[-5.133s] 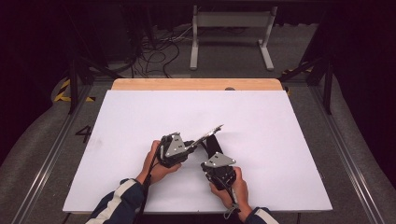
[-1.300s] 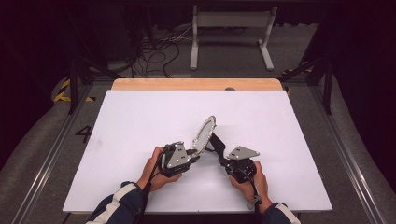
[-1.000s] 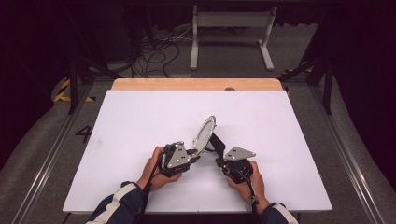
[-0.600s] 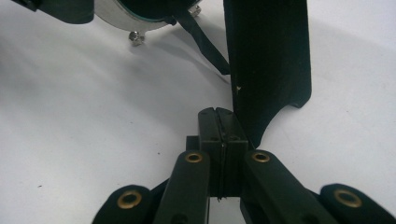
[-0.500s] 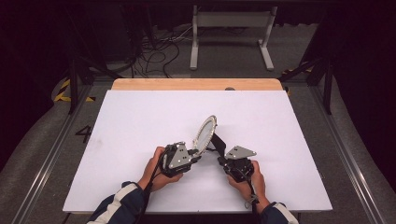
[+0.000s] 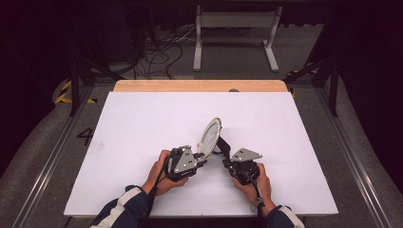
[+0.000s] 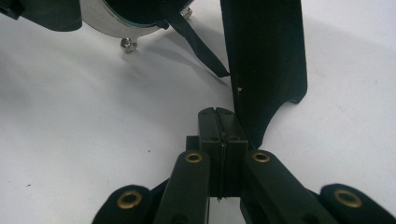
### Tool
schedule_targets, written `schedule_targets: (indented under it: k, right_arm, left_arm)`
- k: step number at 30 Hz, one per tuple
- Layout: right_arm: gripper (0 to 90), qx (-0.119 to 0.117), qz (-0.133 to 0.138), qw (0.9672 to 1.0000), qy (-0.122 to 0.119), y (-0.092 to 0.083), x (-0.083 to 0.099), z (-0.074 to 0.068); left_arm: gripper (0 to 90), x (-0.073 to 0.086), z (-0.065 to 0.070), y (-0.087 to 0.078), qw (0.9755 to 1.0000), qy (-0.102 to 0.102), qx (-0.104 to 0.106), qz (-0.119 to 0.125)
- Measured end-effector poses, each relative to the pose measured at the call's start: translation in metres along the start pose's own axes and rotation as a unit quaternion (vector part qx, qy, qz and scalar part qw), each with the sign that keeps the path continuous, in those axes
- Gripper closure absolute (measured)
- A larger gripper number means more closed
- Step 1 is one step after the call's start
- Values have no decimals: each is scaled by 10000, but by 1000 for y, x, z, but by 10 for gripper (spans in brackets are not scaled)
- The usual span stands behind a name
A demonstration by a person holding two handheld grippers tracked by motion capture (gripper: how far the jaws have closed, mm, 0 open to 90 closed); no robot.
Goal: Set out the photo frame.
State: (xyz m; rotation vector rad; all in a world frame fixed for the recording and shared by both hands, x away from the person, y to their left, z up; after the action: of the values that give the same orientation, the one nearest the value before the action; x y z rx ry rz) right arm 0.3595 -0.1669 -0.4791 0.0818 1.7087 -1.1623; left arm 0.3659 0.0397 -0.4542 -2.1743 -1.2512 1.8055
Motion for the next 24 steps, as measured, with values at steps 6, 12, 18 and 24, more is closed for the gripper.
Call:
schedule_targets:
  k: [6,12,18,24]
  right_arm:
    - [900,2,5,10000,22,0,1,2]
    - [900,24,10,10000,57,-2,2,6]
    - [900,56,43,9999,111,-2,2,13]
    - [900,70,72,9999,70,-1,2,13]
  left_arm:
    - [728,-1,1,1,10000,-31,8,-15]
    - [723,-4,5,3,10000,-58,30,23]
    - [718,-7,8,6,9999,-104,57,58]
    - [724,-5,6,3,9995,-215,195,151]
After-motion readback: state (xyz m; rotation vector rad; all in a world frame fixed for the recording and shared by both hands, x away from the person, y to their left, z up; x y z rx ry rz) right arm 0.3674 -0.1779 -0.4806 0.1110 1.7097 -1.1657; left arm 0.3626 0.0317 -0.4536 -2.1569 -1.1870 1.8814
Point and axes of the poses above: each handheld gripper's, and its own axes: y roughly forward along the jaws, x roughly out of its underside, z roughly to its right, the point moved 3 cm from there along y, roughly forward along the jaws, and after that the axes turned 6 degrees about -x, right-handed, at the moved point
